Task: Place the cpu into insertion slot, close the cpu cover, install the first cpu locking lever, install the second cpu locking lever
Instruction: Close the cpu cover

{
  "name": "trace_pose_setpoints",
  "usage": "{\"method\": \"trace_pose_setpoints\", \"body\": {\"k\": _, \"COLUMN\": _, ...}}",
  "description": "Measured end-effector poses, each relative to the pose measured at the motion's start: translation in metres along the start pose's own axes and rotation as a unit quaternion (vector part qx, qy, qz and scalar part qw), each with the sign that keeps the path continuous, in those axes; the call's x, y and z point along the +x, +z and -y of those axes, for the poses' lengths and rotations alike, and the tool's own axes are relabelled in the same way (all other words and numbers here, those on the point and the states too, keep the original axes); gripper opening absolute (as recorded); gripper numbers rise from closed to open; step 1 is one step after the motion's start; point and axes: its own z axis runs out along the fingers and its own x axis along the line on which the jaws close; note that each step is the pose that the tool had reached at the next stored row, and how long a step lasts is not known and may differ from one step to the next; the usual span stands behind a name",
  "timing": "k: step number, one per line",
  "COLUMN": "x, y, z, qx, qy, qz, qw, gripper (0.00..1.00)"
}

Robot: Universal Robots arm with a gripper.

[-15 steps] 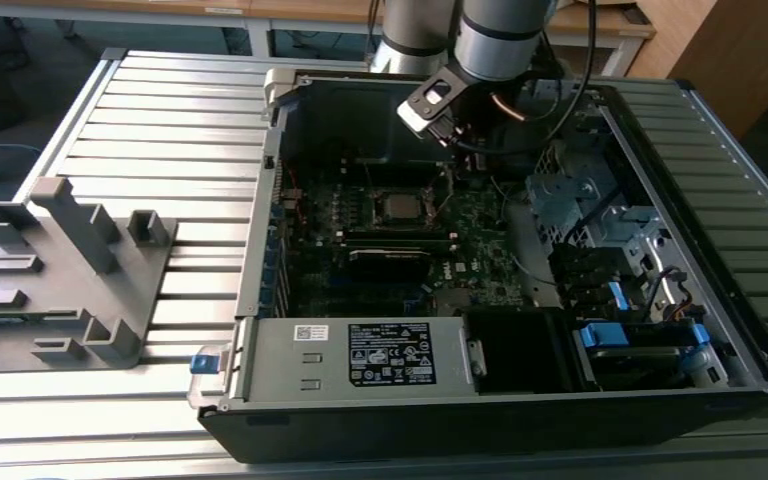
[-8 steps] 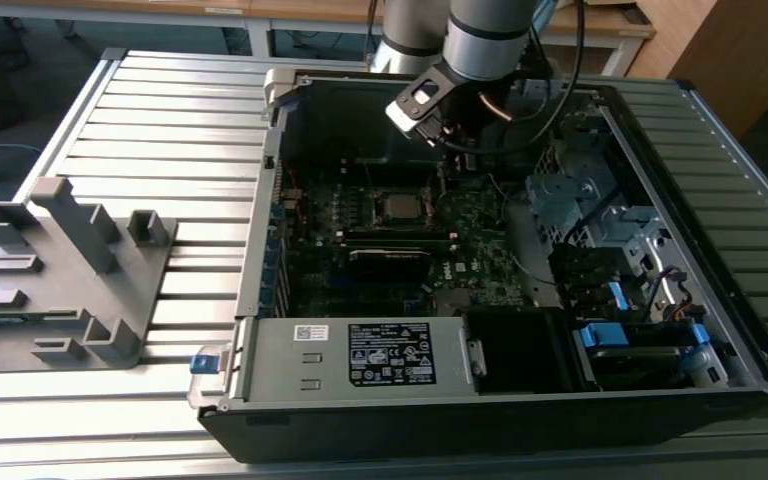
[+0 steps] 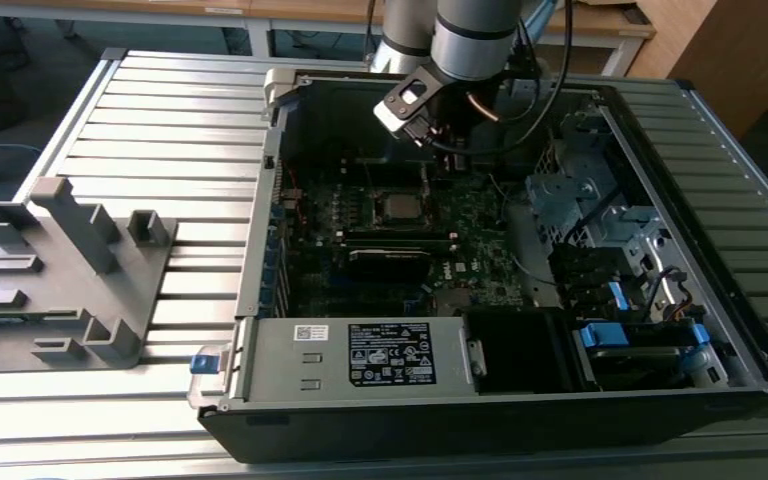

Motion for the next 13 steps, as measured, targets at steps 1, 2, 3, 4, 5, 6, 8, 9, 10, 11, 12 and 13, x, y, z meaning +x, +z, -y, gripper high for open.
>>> {"method": "trace_pose_setpoints", "body": {"k": 1, "x": 0.0000, "y": 0.0001, "z": 0.0015, "qx": 0.0000, "qy": 0.000, "qz": 0.0000, "qw": 1.00000, "gripper": 0.11}}
{"method": "trace_pose_setpoints", "body": {"k": 2, "x": 0.0000, "y": 0.0000, "z": 0.0028, "qx": 0.0000, "qy": 0.000, "qz": 0.0000, "qw": 1.00000, "gripper": 0.11}}
{"method": "trace_pose_setpoints", "body": {"k": 3, "x": 0.0000, "y": 0.0000, "z": 0.0037, "qx": 0.0000, "qy": 0.000, "qz": 0.0000, "qw": 1.00000, "gripper": 0.11}}
{"method": "trace_pose_setpoints", "body": {"k": 4, "x": 0.0000, "y": 0.0001, "z": 0.0040, "qx": 0.0000, "qy": 0.000, "qz": 0.0000, "qw": 1.00000, "gripper": 0.11}}
{"method": "trace_pose_setpoints", "body": {"k": 5, "x": 0.0000, "y": 0.0001, "z": 0.0041, "qx": 0.0000, "qy": 0.000, "qz": 0.0000, "qw": 1.00000, "gripper": 0.11}}
{"method": "trace_pose_setpoints", "body": {"k": 6, "x": 0.0000, "y": 0.0001, "z": 0.0041, "qx": 0.0000, "qy": 0.000, "qz": 0.0000, "qw": 1.00000, "gripper": 0.11}}
{"method": "trace_pose_setpoints", "body": {"k": 8, "x": 0.0000, "y": 0.0001, "z": 0.0042, "qx": 0.0000, "qy": 0.000, "qz": 0.0000, "qw": 1.00000, "gripper": 0.11}}
{"method": "trace_pose_setpoints", "body": {"k": 9, "x": 0.0000, "y": 0.0001, "z": 0.0042, "qx": 0.0000, "qy": 0.000, "qz": 0.0000, "qw": 1.00000, "gripper": 0.11}}
{"method": "trace_pose_setpoints", "body": {"k": 10, "x": 0.0000, "y": 0.0001, "z": 0.0042, "qx": 0.0000, "qy": 0.000, "qz": 0.0000, "qw": 1.00000, "gripper": 0.11}}
{"method": "trace_pose_setpoints", "body": {"k": 11, "x": 0.0000, "y": 0.0001, "z": 0.0042, "qx": 0.0000, "qy": 0.000, "qz": 0.0000, "qw": 1.00000, "gripper": 0.11}}
{"method": "trace_pose_setpoints", "body": {"k": 12, "x": 0.0000, "y": 0.0001, "z": 0.0042, "qx": 0.0000, "qy": 0.000, "qz": 0.0000, "qw": 1.00000, "gripper": 0.11}}
{"method": "trace_pose_setpoints", "body": {"k": 13, "x": 0.0000, "y": 0.0001, "z": 0.0043, "qx": 0.0000, "qy": 0.000, "qz": 0.0000, "qw": 1.00000, "gripper": 0.11}}
